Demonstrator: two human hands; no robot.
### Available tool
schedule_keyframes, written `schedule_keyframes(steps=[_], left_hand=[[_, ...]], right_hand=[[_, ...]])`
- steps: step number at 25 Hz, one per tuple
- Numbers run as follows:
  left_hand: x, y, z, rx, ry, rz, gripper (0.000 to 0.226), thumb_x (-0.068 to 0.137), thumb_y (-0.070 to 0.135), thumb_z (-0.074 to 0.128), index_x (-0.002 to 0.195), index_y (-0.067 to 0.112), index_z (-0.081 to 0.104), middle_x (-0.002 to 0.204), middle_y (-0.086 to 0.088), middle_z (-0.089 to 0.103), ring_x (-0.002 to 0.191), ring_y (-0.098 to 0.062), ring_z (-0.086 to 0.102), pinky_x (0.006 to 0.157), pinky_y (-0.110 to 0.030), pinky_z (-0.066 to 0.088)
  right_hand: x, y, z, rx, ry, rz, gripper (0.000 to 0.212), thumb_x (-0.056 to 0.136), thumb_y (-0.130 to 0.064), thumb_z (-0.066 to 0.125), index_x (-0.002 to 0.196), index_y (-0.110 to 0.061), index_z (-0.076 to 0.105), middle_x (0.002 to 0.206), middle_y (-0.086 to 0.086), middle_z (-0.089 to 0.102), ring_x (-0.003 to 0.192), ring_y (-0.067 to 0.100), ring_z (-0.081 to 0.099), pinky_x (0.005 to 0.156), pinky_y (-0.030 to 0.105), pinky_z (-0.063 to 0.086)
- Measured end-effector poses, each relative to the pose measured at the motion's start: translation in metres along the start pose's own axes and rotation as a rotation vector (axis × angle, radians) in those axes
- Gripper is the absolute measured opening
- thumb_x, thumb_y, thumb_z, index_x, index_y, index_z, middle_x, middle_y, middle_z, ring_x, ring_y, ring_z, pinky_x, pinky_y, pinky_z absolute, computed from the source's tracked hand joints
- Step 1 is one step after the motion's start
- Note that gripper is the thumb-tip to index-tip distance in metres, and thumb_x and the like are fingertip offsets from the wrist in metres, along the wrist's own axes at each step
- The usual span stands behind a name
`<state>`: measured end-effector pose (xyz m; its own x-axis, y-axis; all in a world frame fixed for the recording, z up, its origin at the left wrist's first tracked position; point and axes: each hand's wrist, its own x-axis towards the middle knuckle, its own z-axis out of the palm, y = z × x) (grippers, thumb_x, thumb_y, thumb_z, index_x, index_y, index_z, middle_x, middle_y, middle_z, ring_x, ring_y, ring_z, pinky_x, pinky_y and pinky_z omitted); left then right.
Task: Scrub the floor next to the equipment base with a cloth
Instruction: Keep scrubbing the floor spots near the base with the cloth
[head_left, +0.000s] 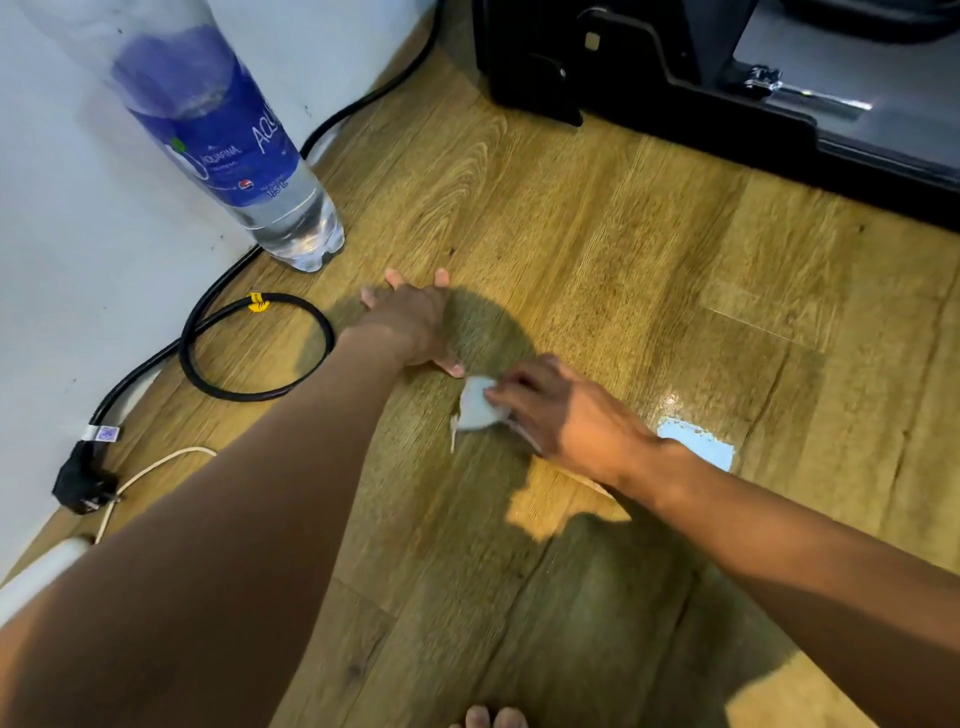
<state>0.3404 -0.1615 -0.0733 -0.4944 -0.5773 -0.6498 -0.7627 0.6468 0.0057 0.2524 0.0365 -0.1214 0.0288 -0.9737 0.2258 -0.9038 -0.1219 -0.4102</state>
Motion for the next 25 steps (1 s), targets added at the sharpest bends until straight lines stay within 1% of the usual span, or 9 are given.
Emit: schedule_keyframes(steps=[2,5,7,9,13,17,19,22,25], left_hand=[[0.002,0.000,0.002,0.005,-0.005,0.005,0.124,0.068,0.048,0.078,0.151,0.027,-0.011,0.154,-0.026,-0.010,0.139,-0.051,-0.007,0.114,-0.061,0.009],[0.007,-0.001,0.004,0.029,-0.027,0.024,0.127,0.068,0.048,0.078,0.150,0.022,-0.015,0.156,-0.025,-0.005,0.141,-0.048,-0.010,0.113,-0.062,0.007],[0.008,-0.001,0.003,0.011,-0.039,0.028,0.128,0.068,0.047,0.078,0.150,0.022,-0.017,0.156,-0.024,-0.004,0.140,-0.047,-0.011,0.113,-0.063,0.007],[0.007,-0.002,0.002,-0.002,-0.045,0.018,0.129,0.068,0.045,0.079,0.149,0.022,-0.018,0.155,-0.025,-0.008,0.139,-0.049,-0.012,0.112,-0.063,0.007],[0.005,0.002,0.002,-0.003,-0.046,0.002,0.128,0.069,0.045,0.079,0.149,0.025,-0.019,0.152,-0.028,-0.015,0.136,-0.055,-0.009,0.111,-0.061,0.008],[0.008,0.001,0.001,0.008,-0.039,0.006,0.130,0.067,0.047,0.080,0.150,0.024,-0.017,0.153,-0.030,-0.013,0.138,-0.054,-0.007,0.112,-0.062,0.012],[0.008,0.002,0.001,0.016,-0.044,-0.005,0.130,0.067,0.048,0.080,0.150,0.024,-0.017,0.153,-0.030,-0.014,0.138,-0.055,-0.005,0.110,-0.061,0.014],[0.008,0.003,0.000,0.025,-0.062,-0.030,0.131,0.067,0.047,0.081,0.150,0.025,-0.018,0.152,-0.029,-0.018,0.137,-0.057,-0.003,0.110,-0.061,0.016],[0.010,0.005,-0.001,0.040,-0.067,-0.038,0.133,0.065,0.047,0.081,0.149,0.024,-0.019,0.152,-0.029,-0.018,0.136,-0.057,0.000,0.110,-0.060,0.017]], right_hand=[[0.002,0.002,0.000,0.005,-0.004,0.138,0.029,0.083,-0.016,0.070,0.110,-0.014,0.060,0.105,0.008,0.060,0.091,0.022,0.055,0.066,0.035,0.056],[-0.002,0.002,0.002,-0.007,-0.126,-0.042,0.034,0.085,-0.011,0.067,0.116,-0.019,0.058,0.117,0.005,0.058,0.105,0.022,0.055,0.078,0.034,0.055],[0.009,0.023,-0.009,0.048,-0.082,0.091,0.033,0.087,-0.012,0.063,0.119,-0.019,0.059,0.118,0.006,0.058,0.106,0.024,0.054,0.084,0.039,0.052],[0.016,0.028,-0.013,0.007,-0.015,0.131,0.032,0.085,-0.011,0.067,0.116,-0.014,0.061,0.111,0.008,0.060,0.095,0.024,0.055,0.076,0.040,0.055],[0.005,0.022,-0.012,0.016,-0.124,-0.047,0.032,0.084,-0.014,0.069,0.115,-0.018,0.062,0.112,0.003,0.061,0.095,0.018,0.056,0.073,0.029,0.056],[0.037,0.075,-0.031,-0.088,-0.007,0.242,0.031,0.093,-0.019,0.055,0.123,-0.019,0.058,0.117,0.002,0.059,0.101,0.019,0.053,0.088,0.036,0.049],[0.030,0.066,-0.022,-0.077,-0.004,0.246,0.030,0.093,-0.021,0.056,0.122,-0.018,0.059,0.116,0.002,0.060,0.101,0.021,0.054,0.087,0.037,0.049],[0.026,0.067,-0.026,-0.092,-0.108,0.068,0.033,0.092,-0.020,0.058,0.125,-0.017,0.058,0.118,0.002,0.060,0.099,0.020,0.054,0.083,0.034,0.050],[0.055,0.099,-0.039,-0.152,-0.034,0.289,0.031,0.094,-0.018,0.054,0.125,-0.015,0.056,0.119,0.007,0.058,0.105,0.025,0.053,0.093,0.039,0.046]])
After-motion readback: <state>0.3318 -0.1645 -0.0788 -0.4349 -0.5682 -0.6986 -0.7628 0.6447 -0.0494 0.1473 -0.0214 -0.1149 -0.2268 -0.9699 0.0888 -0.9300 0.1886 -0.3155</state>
